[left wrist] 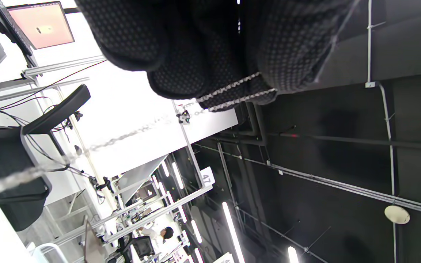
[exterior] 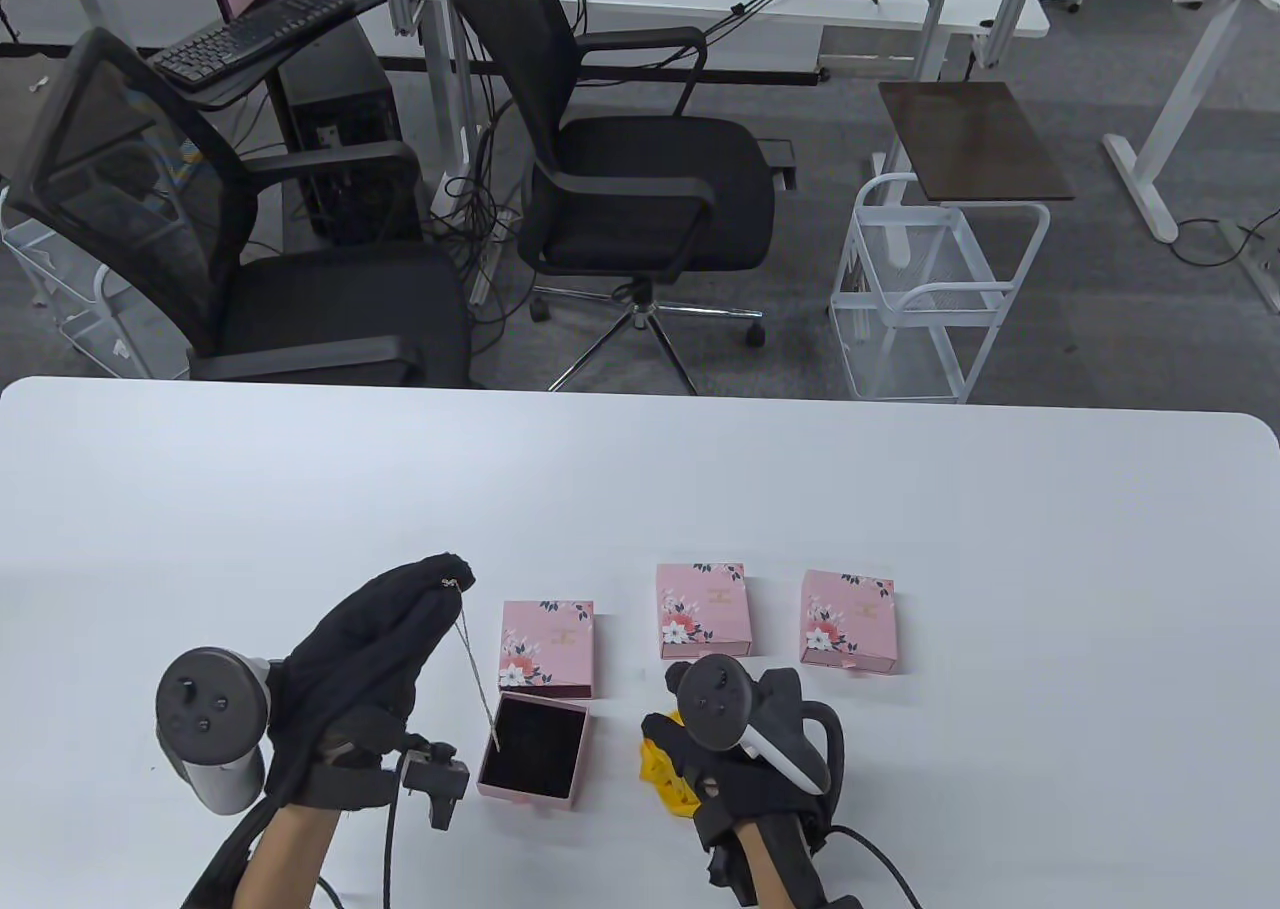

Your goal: Dust necklace

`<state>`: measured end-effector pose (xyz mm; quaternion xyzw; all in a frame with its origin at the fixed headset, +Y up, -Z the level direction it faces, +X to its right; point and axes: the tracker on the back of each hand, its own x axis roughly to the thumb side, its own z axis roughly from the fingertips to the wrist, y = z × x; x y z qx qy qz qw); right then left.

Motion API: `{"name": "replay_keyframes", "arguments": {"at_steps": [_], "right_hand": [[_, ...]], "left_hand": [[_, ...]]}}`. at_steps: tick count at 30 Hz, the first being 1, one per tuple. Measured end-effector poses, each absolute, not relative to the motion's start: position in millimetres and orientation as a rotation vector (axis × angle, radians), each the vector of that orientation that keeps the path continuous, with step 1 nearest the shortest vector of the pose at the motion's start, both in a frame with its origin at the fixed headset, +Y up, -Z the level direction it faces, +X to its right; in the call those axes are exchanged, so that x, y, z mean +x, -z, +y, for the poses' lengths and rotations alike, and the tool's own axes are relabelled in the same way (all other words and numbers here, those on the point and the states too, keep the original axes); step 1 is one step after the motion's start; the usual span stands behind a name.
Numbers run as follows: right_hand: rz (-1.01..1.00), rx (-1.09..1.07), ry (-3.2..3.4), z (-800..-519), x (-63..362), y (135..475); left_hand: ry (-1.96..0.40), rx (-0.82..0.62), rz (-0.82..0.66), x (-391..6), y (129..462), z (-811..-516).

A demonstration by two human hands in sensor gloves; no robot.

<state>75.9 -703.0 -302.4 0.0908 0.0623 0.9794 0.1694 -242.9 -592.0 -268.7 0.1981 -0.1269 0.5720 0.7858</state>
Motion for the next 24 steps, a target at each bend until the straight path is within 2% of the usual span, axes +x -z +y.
{"name": "replay_keyframes", "arguments": {"at_steps": [4,9,16,24], "right_hand": [[-0.028,0.319,-2.615,-684,69,293],[-0.241,0.452,-2.336,-642,54,283],[-0.236,0.589,-2.096,-609,21,285],[-0.120,0.646,-1.969,-615,11,292]], "left_hand": [[-1.248,0.403,-0.291,-240,268,-591],[-1.238,0.382,-0.309,-238,268,-591],[-1.227,0.390,-0.307,-237,268,-591],[-1.173,0.389,-0.306,-229,267,-594]]}}
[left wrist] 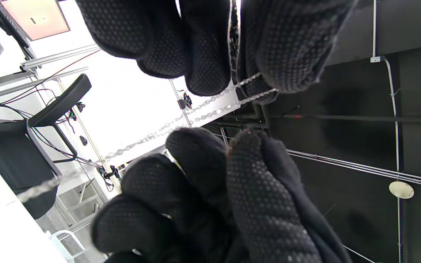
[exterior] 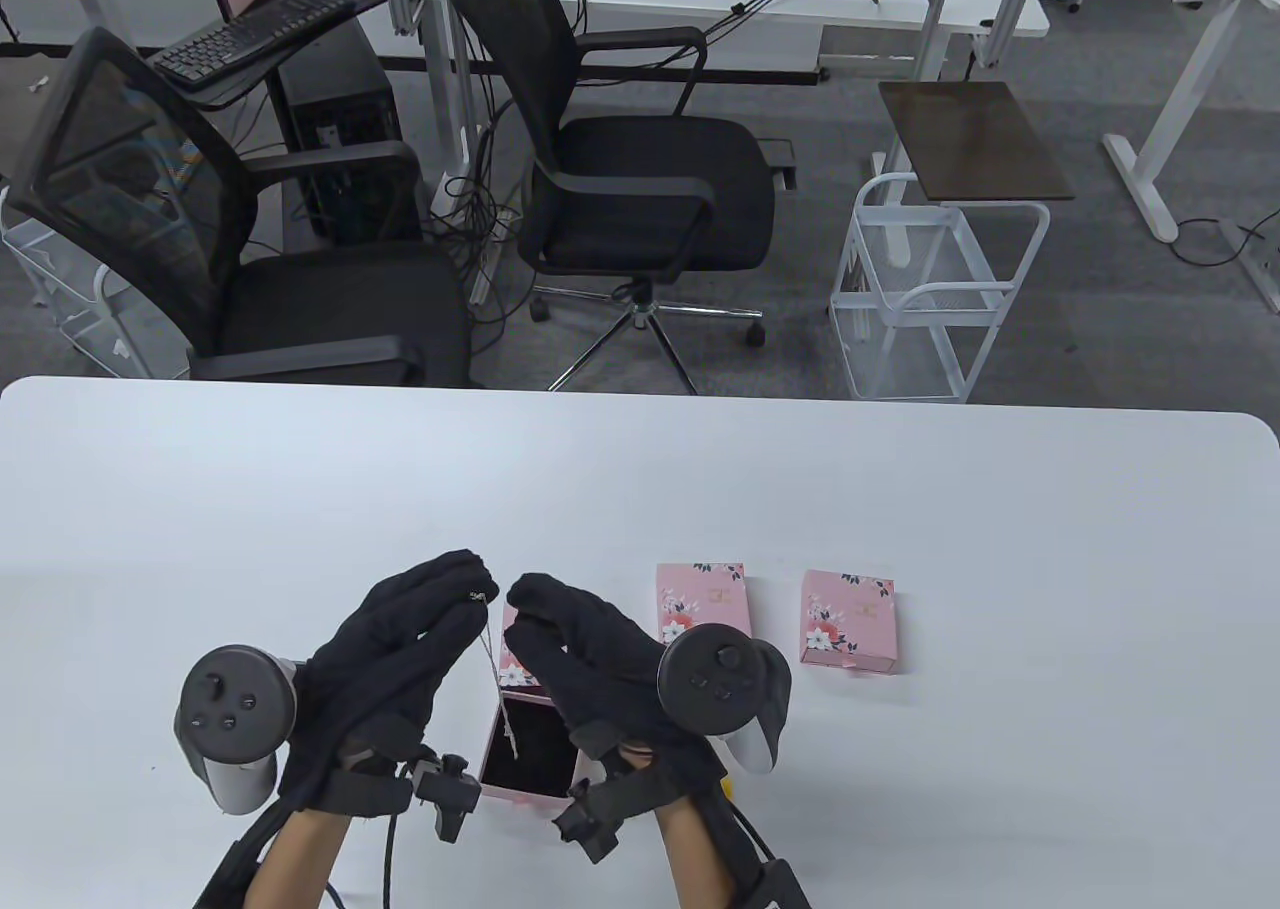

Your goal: Dust necklace

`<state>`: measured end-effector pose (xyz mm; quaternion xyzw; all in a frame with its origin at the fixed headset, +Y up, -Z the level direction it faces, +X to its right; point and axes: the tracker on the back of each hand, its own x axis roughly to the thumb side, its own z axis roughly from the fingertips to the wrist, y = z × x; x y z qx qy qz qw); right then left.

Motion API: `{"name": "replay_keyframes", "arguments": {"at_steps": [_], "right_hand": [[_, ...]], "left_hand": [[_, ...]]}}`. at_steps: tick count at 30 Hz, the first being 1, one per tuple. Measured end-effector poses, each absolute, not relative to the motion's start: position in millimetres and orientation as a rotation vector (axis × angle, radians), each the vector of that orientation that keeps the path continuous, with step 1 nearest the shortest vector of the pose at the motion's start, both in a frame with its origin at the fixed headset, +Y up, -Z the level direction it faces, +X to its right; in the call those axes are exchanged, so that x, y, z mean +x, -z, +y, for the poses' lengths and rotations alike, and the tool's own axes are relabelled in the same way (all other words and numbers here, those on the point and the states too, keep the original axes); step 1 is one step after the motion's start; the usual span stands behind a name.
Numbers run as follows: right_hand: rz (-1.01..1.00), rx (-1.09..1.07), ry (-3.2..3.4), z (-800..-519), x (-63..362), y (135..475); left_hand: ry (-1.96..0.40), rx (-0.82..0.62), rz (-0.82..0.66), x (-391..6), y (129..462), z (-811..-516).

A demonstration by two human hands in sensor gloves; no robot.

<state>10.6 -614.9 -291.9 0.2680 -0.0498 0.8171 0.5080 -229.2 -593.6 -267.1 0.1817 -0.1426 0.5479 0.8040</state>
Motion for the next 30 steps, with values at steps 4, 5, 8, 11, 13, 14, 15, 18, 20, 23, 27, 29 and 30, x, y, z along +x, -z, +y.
{"name": "replay_keyframes", "arguments": {"at_steps": [4,5,8,11,13,14,15,18,20,23,27,29,30], "right_hand": [[-0.093,0.706,-2.057,-623,1,290],[-0.067,0.725,-2.077,-625,-4,289],[-0.065,0.714,-2.148,-633,-15,290],[-0.105,0.703,-2.248,-638,-17,292],[-0.126,0.679,-2.281,-638,-12,294],[-0.135,0.664,-2.290,-637,-9,296],[-0.139,0.643,-2.300,-637,-5,298],[-0.155,0.597,-2.307,-637,6,303],[-0.178,0.569,-2.303,-637,13,305],[-0.221,0.524,-2.312,-636,22,308],[-0.251,0.490,-2.289,-635,29,309],[-0.281,0.467,-2.259,-634,32,308],[-0.298,0.455,-2.248,-633,33,308]], "left_hand": [[-1.153,0.383,-0.313,-224,267,-596],[-1.150,0.381,-0.315,-222,267,-597],[-1.145,0.386,-0.318,-221,267,-597],[-1.152,0.389,-0.290,-229,270,-598],[-1.179,0.395,-0.265,-236,272,-598],[-1.192,0.404,-0.249,-242,273,-597],[-1.199,0.411,-0.239,-246,274,-597],[-1.226,0.434,-0.202,-260,275,-595],[-1.231,0.453,-0.177,-269,276,-595],[-1.206,0.460,-0.141,-280,277,-594],[-1.195,0.456,-0.085,-290,279,-595],[-1.193,0.447,-0.068,-293,280,-596],[-1.186,0.441,-0.063,-294,281,-597]]}}
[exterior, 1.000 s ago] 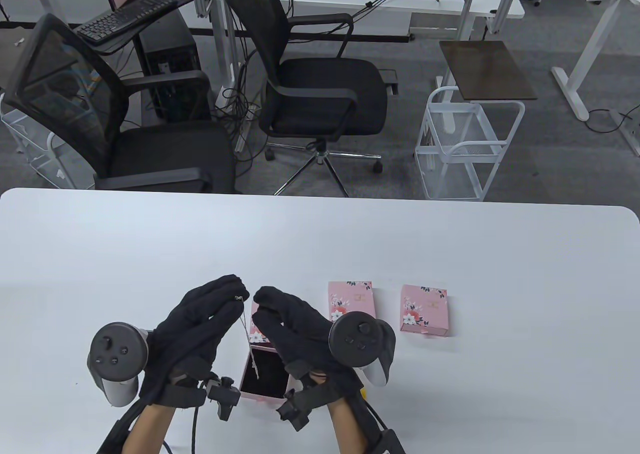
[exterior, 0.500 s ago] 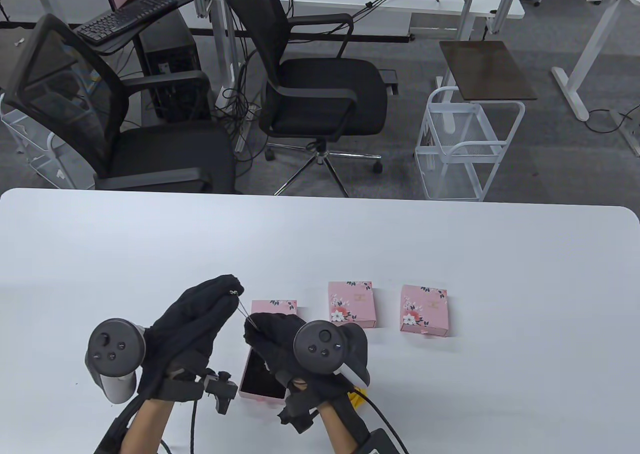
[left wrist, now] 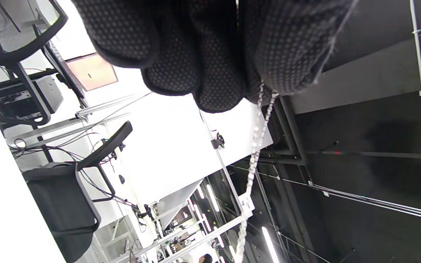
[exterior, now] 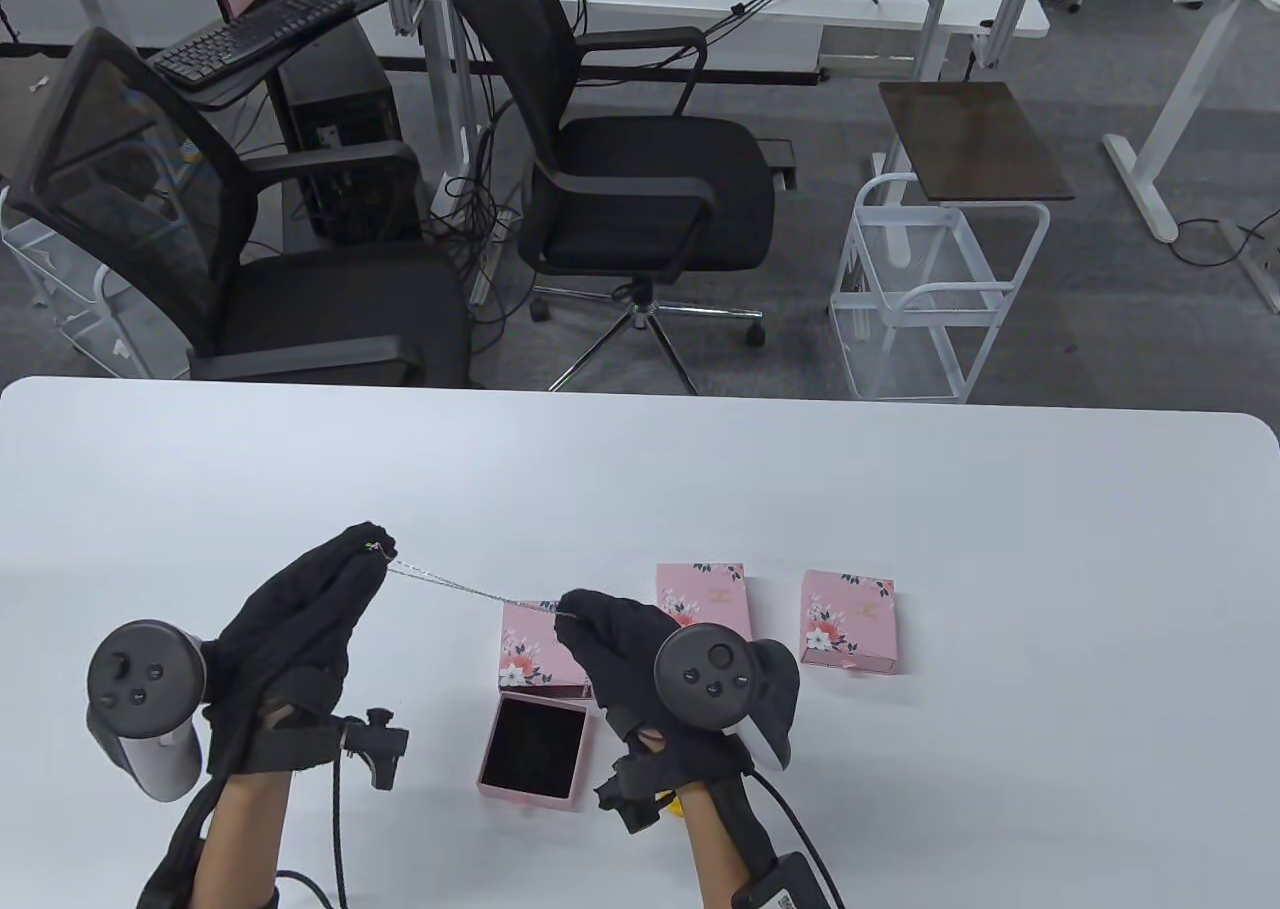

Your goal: Dust necklace

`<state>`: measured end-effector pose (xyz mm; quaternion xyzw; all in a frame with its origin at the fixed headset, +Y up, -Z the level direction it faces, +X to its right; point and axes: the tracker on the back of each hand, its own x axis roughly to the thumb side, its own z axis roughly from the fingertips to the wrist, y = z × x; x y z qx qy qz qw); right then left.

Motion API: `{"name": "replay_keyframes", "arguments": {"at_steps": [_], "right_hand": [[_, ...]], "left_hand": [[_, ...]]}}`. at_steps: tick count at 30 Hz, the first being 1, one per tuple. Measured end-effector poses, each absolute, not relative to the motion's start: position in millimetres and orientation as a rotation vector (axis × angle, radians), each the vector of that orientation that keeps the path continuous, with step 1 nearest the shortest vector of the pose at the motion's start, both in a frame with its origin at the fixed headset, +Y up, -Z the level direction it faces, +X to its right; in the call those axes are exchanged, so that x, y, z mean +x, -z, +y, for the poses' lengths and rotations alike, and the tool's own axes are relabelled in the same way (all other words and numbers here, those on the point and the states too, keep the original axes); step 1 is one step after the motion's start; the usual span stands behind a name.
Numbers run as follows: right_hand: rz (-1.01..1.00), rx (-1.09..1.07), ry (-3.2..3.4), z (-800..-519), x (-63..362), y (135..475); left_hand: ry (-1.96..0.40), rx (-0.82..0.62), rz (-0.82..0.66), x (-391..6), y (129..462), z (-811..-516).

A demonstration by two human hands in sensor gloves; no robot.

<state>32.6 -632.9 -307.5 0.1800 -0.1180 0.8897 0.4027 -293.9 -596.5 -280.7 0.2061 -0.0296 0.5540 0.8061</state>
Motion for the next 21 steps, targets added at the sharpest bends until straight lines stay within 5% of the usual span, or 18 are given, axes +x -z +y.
{"name": "replay_keyframes", "arguments": {"at_steps": [21], "right_hand": [[-0.237,0.454,-2.405,-644,19,310]], "left_hand": [[-0.627,0.008,-0.221,-230,311,-630]]}}
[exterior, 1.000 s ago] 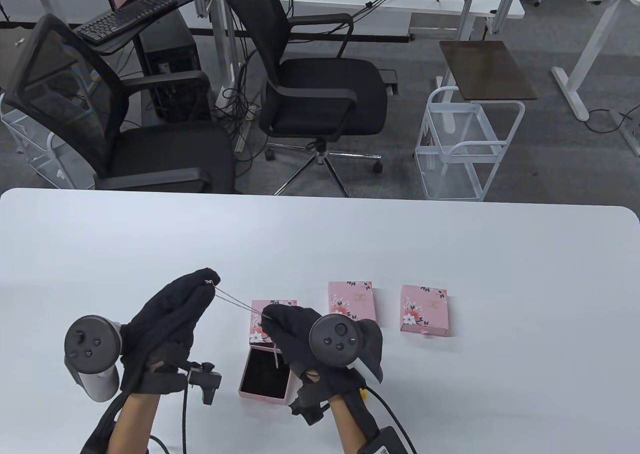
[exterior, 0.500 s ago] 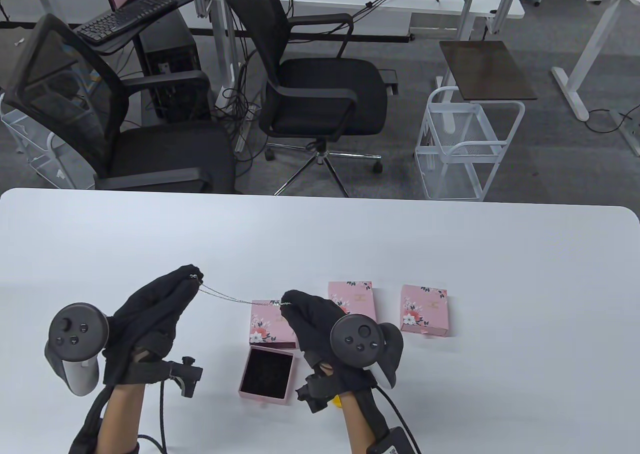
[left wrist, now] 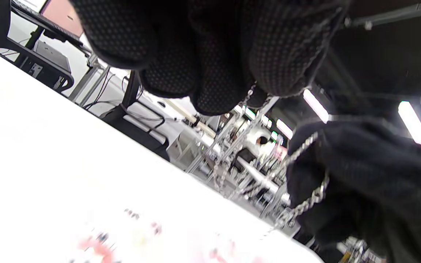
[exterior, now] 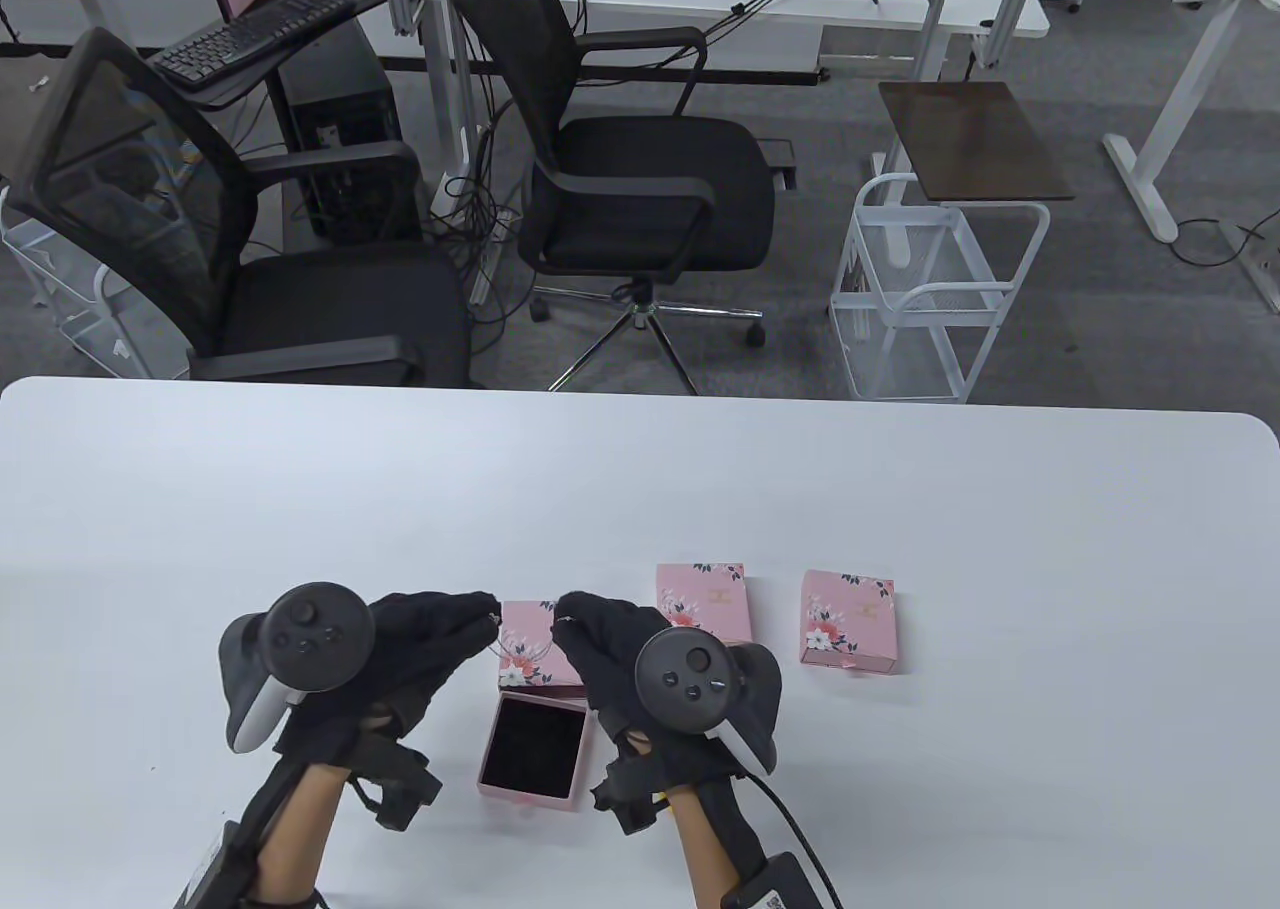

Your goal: Dust necklace

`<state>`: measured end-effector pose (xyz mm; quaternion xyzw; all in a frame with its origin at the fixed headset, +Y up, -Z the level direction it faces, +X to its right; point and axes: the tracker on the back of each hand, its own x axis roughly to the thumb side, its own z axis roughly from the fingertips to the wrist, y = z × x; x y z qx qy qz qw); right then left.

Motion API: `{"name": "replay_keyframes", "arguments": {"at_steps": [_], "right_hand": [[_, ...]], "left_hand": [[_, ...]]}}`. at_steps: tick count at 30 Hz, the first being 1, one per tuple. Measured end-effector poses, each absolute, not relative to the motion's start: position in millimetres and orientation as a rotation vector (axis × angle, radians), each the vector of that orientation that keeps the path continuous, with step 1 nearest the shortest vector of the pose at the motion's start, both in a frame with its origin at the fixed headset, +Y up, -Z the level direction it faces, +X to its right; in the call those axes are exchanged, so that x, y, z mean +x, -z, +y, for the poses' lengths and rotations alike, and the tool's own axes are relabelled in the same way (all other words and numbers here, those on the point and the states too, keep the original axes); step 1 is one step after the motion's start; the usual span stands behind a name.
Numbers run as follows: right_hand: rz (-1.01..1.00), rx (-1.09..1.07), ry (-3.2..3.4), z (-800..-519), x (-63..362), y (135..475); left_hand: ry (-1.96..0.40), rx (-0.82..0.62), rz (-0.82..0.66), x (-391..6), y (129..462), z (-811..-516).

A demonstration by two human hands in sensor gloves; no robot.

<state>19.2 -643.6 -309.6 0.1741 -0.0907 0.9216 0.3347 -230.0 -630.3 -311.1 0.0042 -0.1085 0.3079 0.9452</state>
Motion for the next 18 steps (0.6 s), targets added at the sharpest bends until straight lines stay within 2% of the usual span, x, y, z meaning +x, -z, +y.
{"name": "replay_keyframes", "arguments": {"at_steps": [3,10,18], "right_hand": [[-0.145,0.477,-2.467,-652,11,312],[0.120,0.511,-2.596,-677,-9,318],[0.255,0.525,-2.677,-708,-24,321]], "left_hand": [[-0.544,-0.110,-0.200,-224,317,-642],[-0.396,-0.281,-0.148,-215,329,-669],[-0.242,-0.418,-0.141,-200,338,-696]]}}
